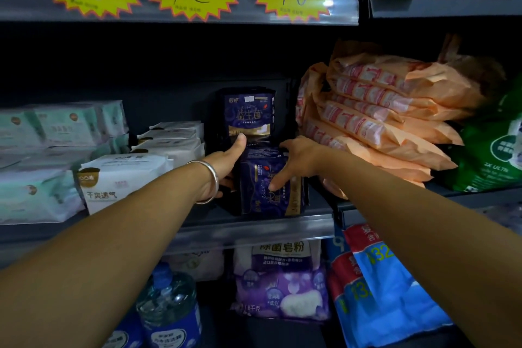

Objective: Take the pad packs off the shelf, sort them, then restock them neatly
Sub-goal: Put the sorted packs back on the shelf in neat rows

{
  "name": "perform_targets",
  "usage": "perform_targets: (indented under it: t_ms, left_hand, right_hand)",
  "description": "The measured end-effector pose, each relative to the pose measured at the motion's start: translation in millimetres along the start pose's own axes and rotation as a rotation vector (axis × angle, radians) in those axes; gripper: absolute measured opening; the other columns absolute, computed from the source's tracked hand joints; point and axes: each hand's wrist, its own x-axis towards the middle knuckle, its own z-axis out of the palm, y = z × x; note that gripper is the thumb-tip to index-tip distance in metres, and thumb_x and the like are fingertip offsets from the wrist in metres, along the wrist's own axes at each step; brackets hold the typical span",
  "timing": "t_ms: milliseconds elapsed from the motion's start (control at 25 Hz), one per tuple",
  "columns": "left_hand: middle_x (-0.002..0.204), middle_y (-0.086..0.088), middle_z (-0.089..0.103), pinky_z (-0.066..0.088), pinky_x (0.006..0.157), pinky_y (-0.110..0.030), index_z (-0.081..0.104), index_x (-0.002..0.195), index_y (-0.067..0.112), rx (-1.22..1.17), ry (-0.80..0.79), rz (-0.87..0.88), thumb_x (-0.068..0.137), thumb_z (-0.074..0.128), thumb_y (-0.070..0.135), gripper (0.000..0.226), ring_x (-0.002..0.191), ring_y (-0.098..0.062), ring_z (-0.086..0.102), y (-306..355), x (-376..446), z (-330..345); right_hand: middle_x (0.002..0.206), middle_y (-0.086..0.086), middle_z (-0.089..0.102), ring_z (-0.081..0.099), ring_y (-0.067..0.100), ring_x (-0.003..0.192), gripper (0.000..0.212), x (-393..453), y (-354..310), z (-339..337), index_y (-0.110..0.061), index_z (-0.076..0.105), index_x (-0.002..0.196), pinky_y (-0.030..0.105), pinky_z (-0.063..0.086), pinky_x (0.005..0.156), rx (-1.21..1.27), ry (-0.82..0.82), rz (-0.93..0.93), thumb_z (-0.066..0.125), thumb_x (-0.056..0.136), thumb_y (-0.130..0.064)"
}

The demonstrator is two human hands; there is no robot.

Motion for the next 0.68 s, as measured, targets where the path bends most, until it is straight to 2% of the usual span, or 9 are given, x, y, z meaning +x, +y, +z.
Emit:
perform_targets:
  t_ms: [40,80,200,280,320,400,520,600,680]
  left_hand:
    - [0.14,-0.009,0.048,0.037,0.102,-0.049,0.038,0.14,0.018,-0.026,0.006,0.016,0.076,0.033,0.079,0.089,0.124,-0.029,0.048,3,-2,-2]
    - [0.139,-0.009,0.049,0.035,0.104,-0.051,0.041,0.138,0.018,-0.061,0.005,0.026,0.079,0.033,0.077,0.084,0.124,-0.03,0.048,6,-5,-3]
    - [0.14,-0.013,0.045,0.039,0.098,-0.059,0.043,0.135,0.022,-0.128,-0.07,-0.033,0.077,0.037,0.077,0.08,0.124,-0.039,0.046,17,-15,-9]
    - [0.137,-0.015,0.045,0.043,0.091,-0.062,0.043,0.134,0.023,-0.15,-0.17,-0.087,0.074,0.051,0.072,0.078,0.122,-0.043,0.046,23,-24,-7]
    - [0.135,-0.015,0.047,0.045,0.09,-0.062,0.045,0.132,0.022,-0.168,-0.195,-0.101,0.075,0.06,0.063,0.072,0.12,-0.042,0.047,25,-28,-6]
    - [0.127,-0.015,0.052,0.047,0.089,-0.06,0.051,0.122,0.018,-0.227,-0.184,-0.109,0.076,0.071,0.04,0.054,0.113,-0.038,0.052,26,-33,-4]
    - [0.115,-0.014,0.059,0.051,0.083,-0.056,0.059,0.105,0.014,-0.31,-0.135,-0.01,0.079,0.07,0.025,0.03,0.102,-0.032,0.058,25,-34,-6]
    - [0.113,-0.011,0.061,0.053,0.082,-0.051,0.061,0.101,0.014,-0.325,-0.119,0.082,0.08,0.068,0.018,0.022,0.096,-0.026,0.06,25,-34,-5]
    - [0.118,-0.008,0.06,0.053,0.082,-0.048,0.058,0.111,0.017,-0.35,-0.113,0.209,0.081,0.067,0.009,0.033,0.097,-0.024,0.06,22,-32,-3]
  right_hand:
    - [0.137,0.009,0.043,0.058,0.021,0.107,0.1,-1,2,-1,-0.009,0.036,0.14,0.028,0.05,0.086,0.061,0.043,-0.007,0.088,0.059,-0.036]
    - [0.137,0.007,0.041,0.057,0.021,0.109,0.1,-5,6,-2,-0.009,0.036,0.14,0.025,0.047,0.085,0.11,0.105,-0.024,0.088,0.059,-0.035]
    - [0.136,0.004,0.031,0.04,0.021,0.125,0.105,-16,14,5,-0.014,0.03,0.145,0.021,0.035,0.091,0.154,0.31,-0.143,0.088,0.059,-0.031]
    - [0.131,0.003,0.032,0.038,0.019,0.124,0.106,-23,13,12,-0.015,0.03,0.144,0.021,0.033,0.098,0.121,0.377,-0.263,0.09,0.058,-0.028]
    - [0.13,0.003,0.032,0.038,0.019,0.124,0.107,-24,14,14,-0.016,0.03,0.144,0.024,0.034,0.104,0.094,0.384,-0.307,0.09,0.057,-0.028]
    - [0.131,0.001,0.031,0.038,0.019,0.126,0.107,-24,18,14,-0.02,0.029,0.144,0.034,0.037,0.109,0.158,0.342,-0.342,0.09,0.057,-0.029]
    - [0.146,-0.002,0.029,0.041,0.023,0.129,0.11,-28,20,7,-0.032,0.021,0.147,0.05,0.046,0.1,0.699,0.178,-0.279,0.085,0.058,-0.046]
    - [0.152,-0.002,0.027,0.038,0.035,0.132,0.104,-28,19,3,-0.038,0.018,0.147,0.062,0.049,0.087,0.999,0.058,-0.089,0.068,0.062,-0.069]
    - [0.142,0.01,0.041,0.041,0.047,0.126,0.083,-28,16,-3,-0.028,0.036,0.139,0.066,0.05,0.072,1.229,-0.103,0.079,0.045,0.073,-0.079]
